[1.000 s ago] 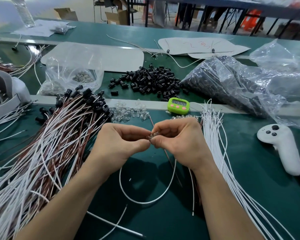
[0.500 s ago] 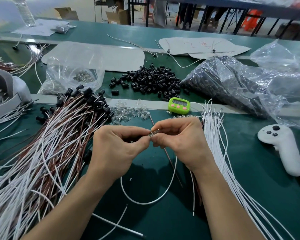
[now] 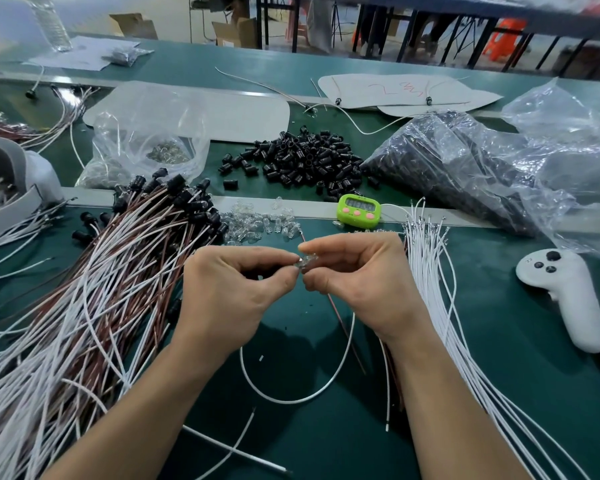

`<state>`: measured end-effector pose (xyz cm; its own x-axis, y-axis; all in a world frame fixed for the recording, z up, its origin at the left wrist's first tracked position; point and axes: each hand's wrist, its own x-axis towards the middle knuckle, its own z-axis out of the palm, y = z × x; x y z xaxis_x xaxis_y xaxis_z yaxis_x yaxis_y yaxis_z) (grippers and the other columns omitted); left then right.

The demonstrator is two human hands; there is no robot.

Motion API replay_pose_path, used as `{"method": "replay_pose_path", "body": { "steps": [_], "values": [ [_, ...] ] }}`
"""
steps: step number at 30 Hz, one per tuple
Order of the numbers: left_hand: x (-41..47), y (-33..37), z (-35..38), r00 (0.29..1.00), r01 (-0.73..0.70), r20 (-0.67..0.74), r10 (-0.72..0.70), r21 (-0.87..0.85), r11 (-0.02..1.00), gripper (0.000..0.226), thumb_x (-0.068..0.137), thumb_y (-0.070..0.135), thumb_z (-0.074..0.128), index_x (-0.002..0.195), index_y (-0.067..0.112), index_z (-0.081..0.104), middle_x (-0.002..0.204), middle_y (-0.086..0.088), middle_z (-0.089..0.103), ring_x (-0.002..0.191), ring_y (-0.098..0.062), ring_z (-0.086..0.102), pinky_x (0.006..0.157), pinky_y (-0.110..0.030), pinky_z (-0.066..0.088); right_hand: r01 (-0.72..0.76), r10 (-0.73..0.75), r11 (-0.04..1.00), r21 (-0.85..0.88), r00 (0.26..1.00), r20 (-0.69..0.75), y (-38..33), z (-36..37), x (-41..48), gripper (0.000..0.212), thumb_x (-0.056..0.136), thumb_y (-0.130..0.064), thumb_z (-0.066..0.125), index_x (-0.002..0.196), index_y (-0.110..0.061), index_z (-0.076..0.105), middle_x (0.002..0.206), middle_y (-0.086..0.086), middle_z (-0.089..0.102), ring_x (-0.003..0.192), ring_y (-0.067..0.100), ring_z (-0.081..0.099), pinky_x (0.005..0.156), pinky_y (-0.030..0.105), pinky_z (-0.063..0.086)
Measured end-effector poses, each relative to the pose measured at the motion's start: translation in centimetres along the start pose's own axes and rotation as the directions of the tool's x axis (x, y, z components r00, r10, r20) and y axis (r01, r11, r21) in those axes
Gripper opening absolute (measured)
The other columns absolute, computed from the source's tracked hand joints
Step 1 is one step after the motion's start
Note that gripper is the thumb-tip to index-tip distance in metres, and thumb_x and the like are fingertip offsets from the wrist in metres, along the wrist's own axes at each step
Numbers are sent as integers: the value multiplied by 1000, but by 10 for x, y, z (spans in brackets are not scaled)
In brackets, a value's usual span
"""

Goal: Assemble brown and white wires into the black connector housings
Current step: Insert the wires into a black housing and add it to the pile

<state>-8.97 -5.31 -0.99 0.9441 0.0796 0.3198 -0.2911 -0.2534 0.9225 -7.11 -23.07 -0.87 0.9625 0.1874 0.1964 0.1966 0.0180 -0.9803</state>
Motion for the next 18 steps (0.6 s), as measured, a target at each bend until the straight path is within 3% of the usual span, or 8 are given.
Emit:
{"method": "replay_pose_path", "body": {
  "steps": [5,10,15,18],
  "values": [
    [-1,-2,1,999,-6,31,6,-1,1000,31,76,7,86,85,37,82,73,13,77,64,-13,72,60,-20,56,49,-49,998,-40,999,7,0,2,0,29,74,10,77,84,-16,82,76,6,79,67,15,75,67,24,59],
    [-2,0,0,999,-19,30,19,10,1000,30,76,8,86,84,36,82,72,11,77,64,-18,72,60,-27,58,69,-71,996,-63,997,-22,0,6,-1,31,75,8,77,80,-22,83,72,3,78,61,12,71,59,17,53],
    [-1,2,0,999,-10,48,10,15,1000,32,75,2,86,79,34,81,71,13,76,62,0,67,60,-11,50,92,-93,991,-93,996,-5,0,5,-2,34,76,5,78,83,-28,83,76,-3,79,67,9,74,65,18,56],
    [0,1,0,999,-6,33,6,10,1000,32,74,3,87,79,33,81,71,12,76,61,-3,67,60,-14,52,100,-101,988,-117,995,-6,1,5,-2,30,77,4,79,85,-24,83,78,-4,79,69,8,74,66,18,56]
  ]
}}
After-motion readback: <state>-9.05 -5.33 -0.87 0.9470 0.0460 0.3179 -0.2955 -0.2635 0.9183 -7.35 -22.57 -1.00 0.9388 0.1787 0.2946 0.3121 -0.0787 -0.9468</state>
